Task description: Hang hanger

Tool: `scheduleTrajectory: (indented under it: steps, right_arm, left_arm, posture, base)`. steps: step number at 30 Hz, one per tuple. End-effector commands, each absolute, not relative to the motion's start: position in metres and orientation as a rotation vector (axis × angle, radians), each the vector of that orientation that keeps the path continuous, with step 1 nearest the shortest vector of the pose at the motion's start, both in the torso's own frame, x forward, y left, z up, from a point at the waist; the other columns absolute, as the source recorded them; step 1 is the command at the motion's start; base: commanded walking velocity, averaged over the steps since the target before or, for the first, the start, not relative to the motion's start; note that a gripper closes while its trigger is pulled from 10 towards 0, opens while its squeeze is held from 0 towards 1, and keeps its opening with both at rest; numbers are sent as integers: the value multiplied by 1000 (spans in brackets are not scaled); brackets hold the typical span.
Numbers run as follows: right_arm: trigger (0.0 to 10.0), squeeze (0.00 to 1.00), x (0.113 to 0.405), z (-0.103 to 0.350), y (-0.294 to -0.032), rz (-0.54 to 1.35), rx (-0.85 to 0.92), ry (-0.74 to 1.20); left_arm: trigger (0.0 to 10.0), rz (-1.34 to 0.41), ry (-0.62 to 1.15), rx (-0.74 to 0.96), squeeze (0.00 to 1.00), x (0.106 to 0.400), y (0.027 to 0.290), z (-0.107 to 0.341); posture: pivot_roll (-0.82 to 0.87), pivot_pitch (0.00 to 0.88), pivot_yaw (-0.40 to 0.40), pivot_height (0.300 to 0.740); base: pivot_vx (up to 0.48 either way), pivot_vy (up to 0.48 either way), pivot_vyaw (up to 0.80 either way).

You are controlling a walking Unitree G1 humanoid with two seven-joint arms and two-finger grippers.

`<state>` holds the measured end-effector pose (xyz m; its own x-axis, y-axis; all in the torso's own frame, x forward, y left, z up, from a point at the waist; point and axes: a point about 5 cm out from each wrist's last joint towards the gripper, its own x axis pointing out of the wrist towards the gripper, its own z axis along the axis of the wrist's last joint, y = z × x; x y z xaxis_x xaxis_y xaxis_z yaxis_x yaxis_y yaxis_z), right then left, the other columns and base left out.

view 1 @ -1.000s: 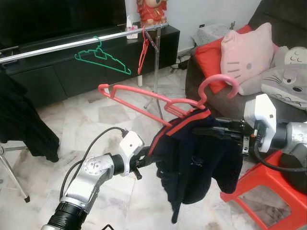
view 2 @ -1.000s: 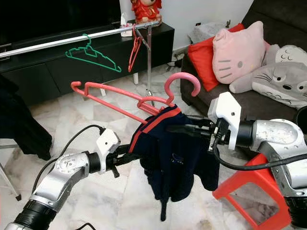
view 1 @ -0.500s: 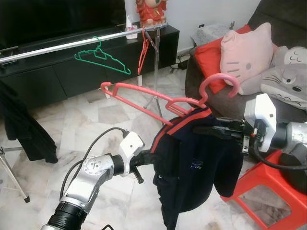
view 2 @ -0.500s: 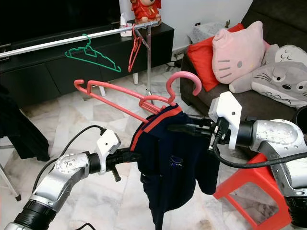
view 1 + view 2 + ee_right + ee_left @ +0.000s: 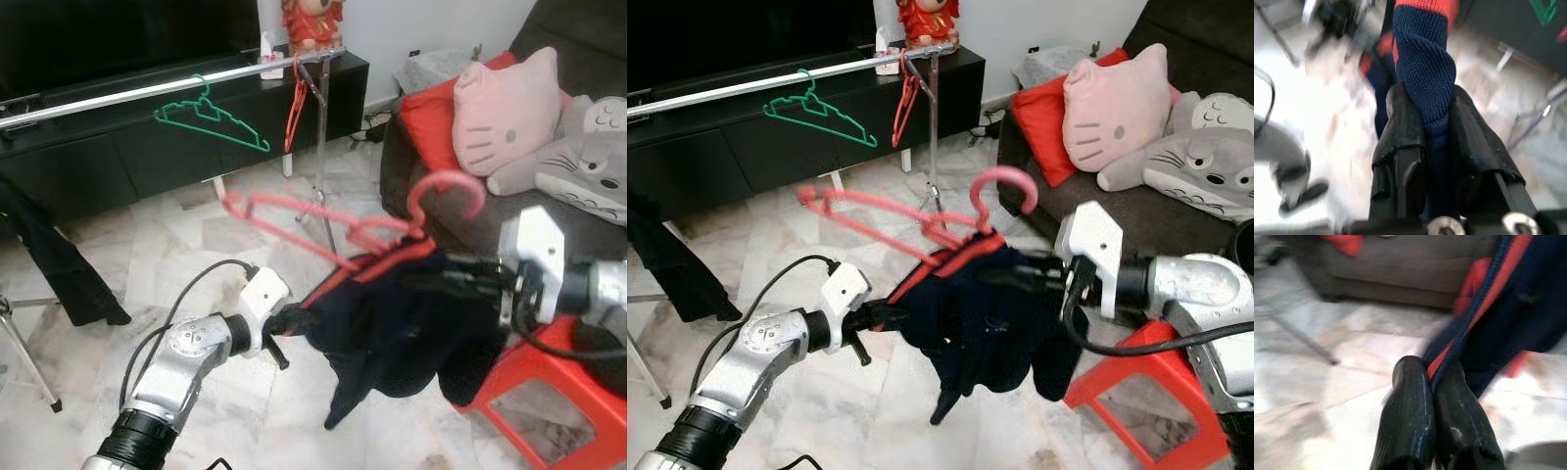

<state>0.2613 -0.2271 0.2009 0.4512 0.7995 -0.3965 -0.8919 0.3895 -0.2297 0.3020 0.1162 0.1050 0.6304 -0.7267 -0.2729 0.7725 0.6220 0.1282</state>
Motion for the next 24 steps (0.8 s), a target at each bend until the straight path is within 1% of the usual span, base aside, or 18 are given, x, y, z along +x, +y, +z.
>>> scheduleTrajectory:
  steps: [1, 3, 4, 5, 6, 11, 15, 19, 20, 21, 22, 23, 24]
  right_arm:
    - [10000, 0, 260, 202, -232, 1086, -481, 245]
    - [10000, 0, 257, 199, -235, 1096, -463, 255]
    - [10000, 0, 253, 197, -237, 1118, -412, 252]
    - [10000, 0, 253, 197, -237, 1118, -412, 252]
    - [10000, 0, 250, 197, -240, 1126, -351, 234]
    - [10000, 0, 251, 200, -250, 1067, -198, 148]
    - [10000, 0, 253, 197, -252, 1020, -141, 124]
    - [10000, 0, 247, 195, -250, 1061, -59, 92]
    - [10000, 0, 245, 195, -249, 1080, -45, 92]
    - [10000, 0, 243, 195, -249, 1100, -33, 92]
    - [10000, 0, 237, 195, -249, 1154, -6, 97]
    - [10000, 0, 233, 195, -250, 1188, 10, 105]
    - [10000, 0, 233, 195, -250, 1188, 10, 105]
  left_arm:
    - [0, -790, 200, 283, 0, 308, 125, 105]
    - [0, -747, 203, 302, 0, 312, 128, 104]
    - [0, -711, 209, 313, 0, 314, 131, 103]
    - [0, -711, 209, 313, 0, 314, 131, 103]
    - [0, -672, 213, 313, 0, 317, 134, 102]
    - [0, -625, 234, 332, 0, 319, 139, 98]
    - [0, -597, 239, 318, 0, 320, 141, 96]
    - [0, -571, 266, 309, 0, 321, 145, 94]
    - [667, -566, 272, 309, 0, 322, 146, 93]
    - [1059, -563, 277, 308, 0, 322, 147, 93]
    - [6196, -557, 293, 299, 0, 322, 150, 92]
    - [10000, -559, 299, 302, 0, 322, 151, 91]
    - [10000, -559, 299, 302, 0, 322, 151, 91]
  posture:
    - [-193, 42, 4, 740]
    - [-197, 43, 6, 740]
    - [-198, 43, 8, 740]
    - [-198, 43, 8, 740]
    - [-194, 41, 9, 740]
    - [-195, 41, 9, 740]
    - [-194, 41, 11, 740]
    - [-186, 41, 14, 740]
    - [-188, 42, 15, 740]
    - [-188, 42, 15, 740]
    - [-186, 41, 16, 740]
    - [-185, 41, 17, 740]
    - [-185, 41, 17, 740]
  base:
    - [0, 0, 0]
    - [0, 0, 0]
    - [0, 0, 0]
    - [0, 0, 0]
    - [0, 0, 0]
    - [0, 0, 0]
    - [0, 0, 0]
    - [0, 0, 0]
    - [0, 0, 0]
    - [0, 0, 0]
    - [0, 0, 0]
    - [0, 0, 0]
    - [0, 0, 0]
